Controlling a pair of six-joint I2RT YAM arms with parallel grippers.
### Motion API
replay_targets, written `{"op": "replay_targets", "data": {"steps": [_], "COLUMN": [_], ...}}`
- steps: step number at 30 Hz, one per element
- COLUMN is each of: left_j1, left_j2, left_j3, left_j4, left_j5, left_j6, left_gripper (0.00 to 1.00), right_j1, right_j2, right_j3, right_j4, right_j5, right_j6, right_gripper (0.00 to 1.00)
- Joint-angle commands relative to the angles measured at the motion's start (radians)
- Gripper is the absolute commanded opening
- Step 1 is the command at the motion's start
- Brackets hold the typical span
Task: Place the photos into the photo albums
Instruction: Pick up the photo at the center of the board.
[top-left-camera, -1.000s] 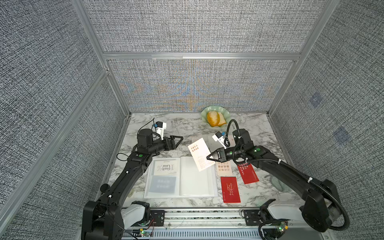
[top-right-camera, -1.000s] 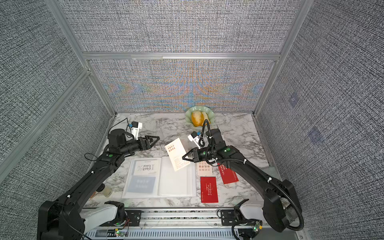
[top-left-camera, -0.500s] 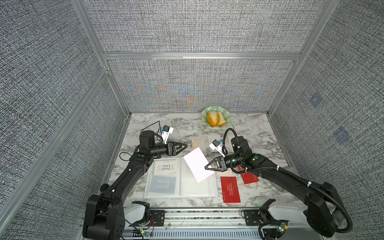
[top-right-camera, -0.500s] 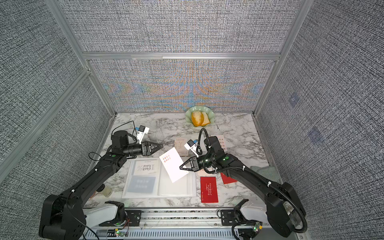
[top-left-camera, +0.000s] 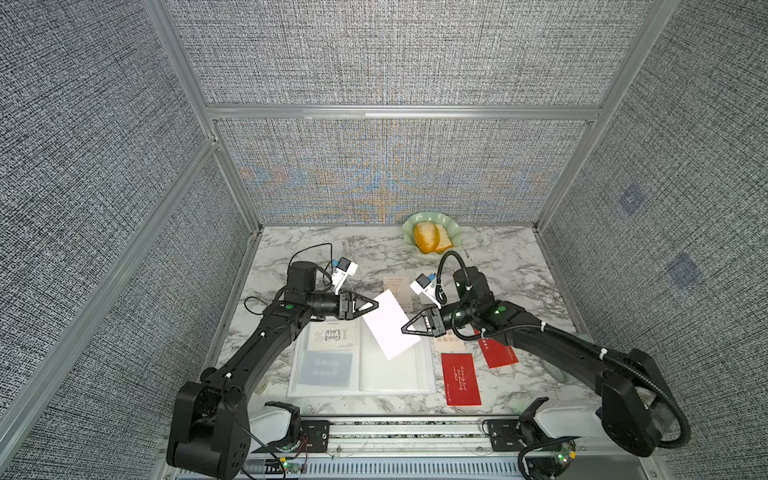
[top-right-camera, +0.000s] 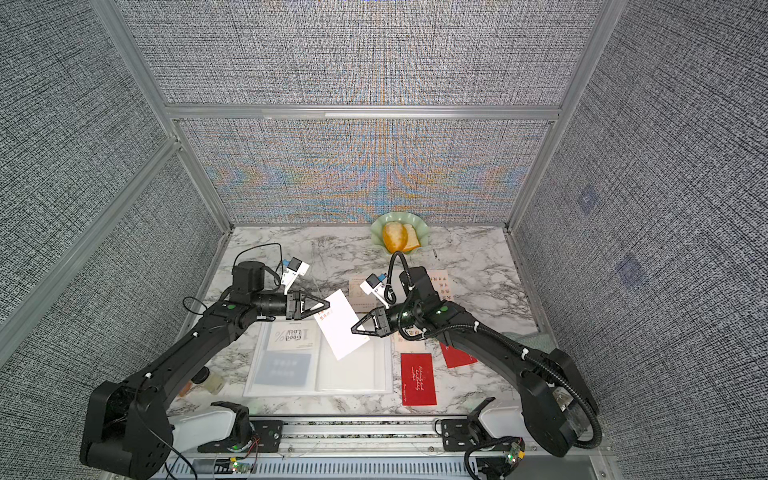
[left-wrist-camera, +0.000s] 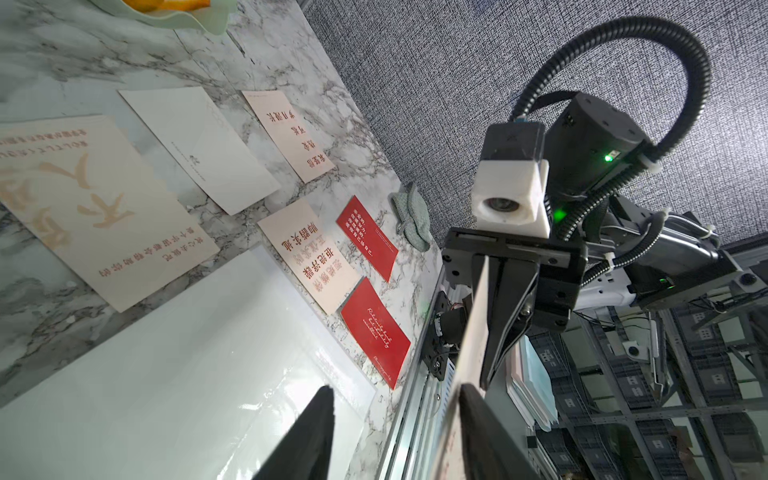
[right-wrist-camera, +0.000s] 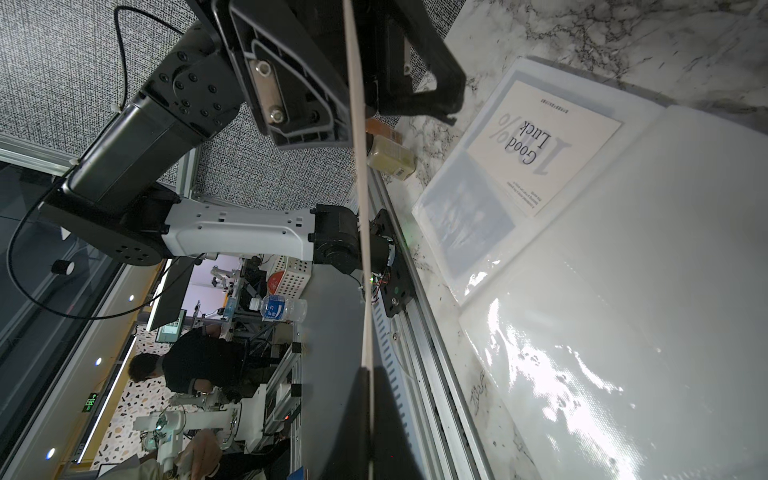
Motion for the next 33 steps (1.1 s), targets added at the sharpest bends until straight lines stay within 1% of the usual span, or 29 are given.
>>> {"op": "replay_targets", "data": {"steps": [1, 3, 6, 10, 11, 16, 18, 20, 22, 23, 25, 26, 30, 33], "left_j1": [-0.006, -0.006, -0.007, -0.007, -0.007, -0.007, -0.004, -0.004, 0.0, 0.002, 0.006, 0.008, 0.016, 0.019], "left_j2": [0.003, 0.01, 0.013, 0.01, 0.008, 0.004, -0.005, -0.014, -0.022, -0.03, -0.038, -0.043, -0.06, -0.079], "left_j3": [0.005, 0.007, 0.007, 0.006, 0.007, 0.003, 0.003, 0.001, -0.002, -0.003, -0.013, -0.018, -0.056, -0.105], "left_j4": [0.004, 0.001, 0.007, 0.016, 0.019, 0.033, 0.039, 0.061, 0.094, 0.116, 0.163, 0.189, 0.318, 0.447], "left_j5": [0.032, 0.025, 0.021, 0.023, 0.023, 0.01, -0.019, -0.054, -0.083, -0.1, -0.124, -0.144, -0.207, -0.273], "left_j6": [0.023, 0.023, 0.018, 0.011, 0.006, -0.012, -0.025, -0.052, -0.091, -0.114, -0.161, -0.184, -0.302, -0.415], "left_gripper": [0.38, 0.32, 0.21, 0.02, 0.0, 0.0, 0.0, 0.0, 0.0, 0.0, 0.0, 0.0, 0.0, 0.0], "right_j1": [-0.001, 0.0, 0.0, -0.004, -0.003, -0.019, -0.034, -0.053, -0.07, -0.078, -0.091, -0.096, -0.113, -0.113], "right_j2": [0.014, 0.025, 0.035, 0.056, 0.063, 0.084, 0.084, 0.067, 0.041, 0.026, 0.002, -0.01, -0.046, -0.063], "right_j3": [0.016, 0.026, 0.036, 0.047, 0.049, 0.053, 0.053, 0.054, 0.039, 0.03, 0.013, 0.004, -0.028, -0.07], "right_j4": [0.008, 0.008, -0.005, -0.018, -0.017, -0.023, -0.024, -0.022, -0.018, -0.014, -0.012, -0.012, -0.024, 0.033], "right_j5": [-0.021, -0.026, -0.029, -0.029, -0.03, -0.032, -0.032, -0.029, -0.016, -0.01, 0.006, 0.017, 0.108, 0.183], "right_j6": [-0.024, -0.027, -0.042, -0.054, -0.054, -0.054, -0.049, -0.046, -0.038, -0.033, -0.023, -0.019, 0.013, 0.079], "right_gripper": [0.0, 0.0, 0.0, 0.0, 0.0, 0.0, 0.15, 0.34, 0.49, 0.54, 0.59, 0.6, 0.61, 0.61]}}
